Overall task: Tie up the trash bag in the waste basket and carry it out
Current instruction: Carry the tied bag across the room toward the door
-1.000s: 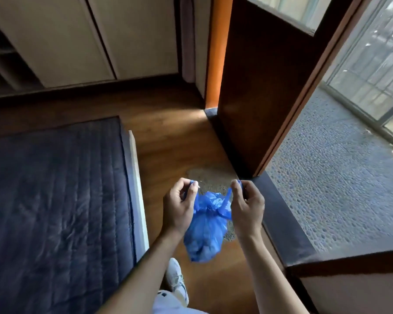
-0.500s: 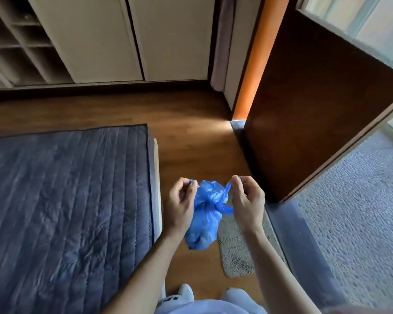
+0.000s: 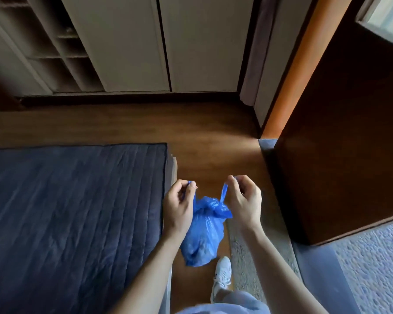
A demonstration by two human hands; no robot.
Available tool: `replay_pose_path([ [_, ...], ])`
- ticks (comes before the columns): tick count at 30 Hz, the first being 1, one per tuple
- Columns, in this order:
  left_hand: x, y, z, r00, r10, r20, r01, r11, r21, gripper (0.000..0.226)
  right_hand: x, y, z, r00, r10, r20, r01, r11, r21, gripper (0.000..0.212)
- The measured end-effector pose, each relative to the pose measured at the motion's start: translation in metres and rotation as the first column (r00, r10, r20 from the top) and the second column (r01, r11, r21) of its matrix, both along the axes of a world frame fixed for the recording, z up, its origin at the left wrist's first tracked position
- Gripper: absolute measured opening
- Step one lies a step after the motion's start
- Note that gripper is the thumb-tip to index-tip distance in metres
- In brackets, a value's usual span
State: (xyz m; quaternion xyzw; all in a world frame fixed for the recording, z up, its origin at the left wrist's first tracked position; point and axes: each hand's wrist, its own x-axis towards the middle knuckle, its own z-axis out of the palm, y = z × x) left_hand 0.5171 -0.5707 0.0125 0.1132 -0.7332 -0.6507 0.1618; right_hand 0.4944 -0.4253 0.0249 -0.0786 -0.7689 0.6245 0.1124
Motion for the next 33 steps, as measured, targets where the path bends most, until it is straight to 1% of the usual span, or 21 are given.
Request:
replay_pose_path([
  [4, -0.07, 0.012, 0.01, 0.999, 0.048, 0.01, -0.048, 0.999, -0.016, 0.022, -0.077, 0.01, 0.01, 0.996, 0.081, -0.044, -0.079, 0.996, 0.028, 0.033],
  [8, -0.136, 0.018, 0.011, 0.989, 0.147, 0.012, -0.146, 0.989, -0.027, 0.019, -0.146, 0.023, 0.014, 0.988, 0.131, -0.077, -0.128, 0.991, 0.042, 0.038],
  [11, -0.172, 0.02, 0.011, 0.988, 0.152, 0.0, -0.152, 0.987, -0.051, 0.021, -0.186, 0.028, 0.017, 0.991, 0.121, -0.063, -0.12, 0.993, 0.015, 0.039],
  [14, -0.203, 0.021, 0.01, 0.986, 0.169, -0.002, -0.169, 0.985, -0.037, 0.024, -0.22, 0.03, 0.017, 0.99, 0.135, -0.046, -0.136, 0.99, -0.021, 0.051],
  [16, -0.223, 0.02, 0.006, 0.982, 0.19, 0.001, -0.19, 0.981, -0.038, 0.028, -0.241, 0.029, 0.013, 0.989, 0.145, -0.024, -0.146, 0.989, -0.028, 0.052],
  [20, -0.268, 0.015, -0.008, 0.983, 0.18, 0.033, -0.178, 0.983, -0.051, 0.026, -0.283, 0.024, -0.002, 0.988, 0.15, 0.019, -0.15, 0.988, -0.026, 0.04],
  [24, -0.322, 0.001, -0.017, 0.98, 0.192, 0.042, -0.19, 0.98, -0.059, 0.023, -0.332, 0.01, -0.01, 0.99, 0.136, 0.04, -0.136, 0.991, -0.012, 0.049],
  [26, -0.354, -0.007, -0.017, 0.981, 0.188, 0.052, -0.185, 0.981, -0.058, 0.022, -0.364, 0.0, -0.01, 0.991, 0.111, 0.074, -0.109, 0.993, -0.038, 0.047],
  [28, -0.389, -0.018, -0.018, 0.98, 0.186, 0.066, -0.186, 0.982, -0.019, 0.021, -0.4, -0.014, -0.011, 0.989, 0.095, 0.116, -0.088, 0.994, -0.063, 0.044],
  [31, -0.447, -0.036, -0.014, 0.984, 0.169, 0.048, -0.17, 0.985, 0.025, 0.025, -0.459, -0.035, -0.004, 0.988, 0.087, 0.129, -0.082, 0.996, -0.046, 0.044],
  [33, -0.485, -0.049, -0.013, 0.99, 0.138, 0.036, -0.139, 0.99, 0.024, 0.027, -0.499, -0.05, -0.001, 0.99, 0.072, 0.124, -0.07, 0.997, -0.022, 0.044],
])
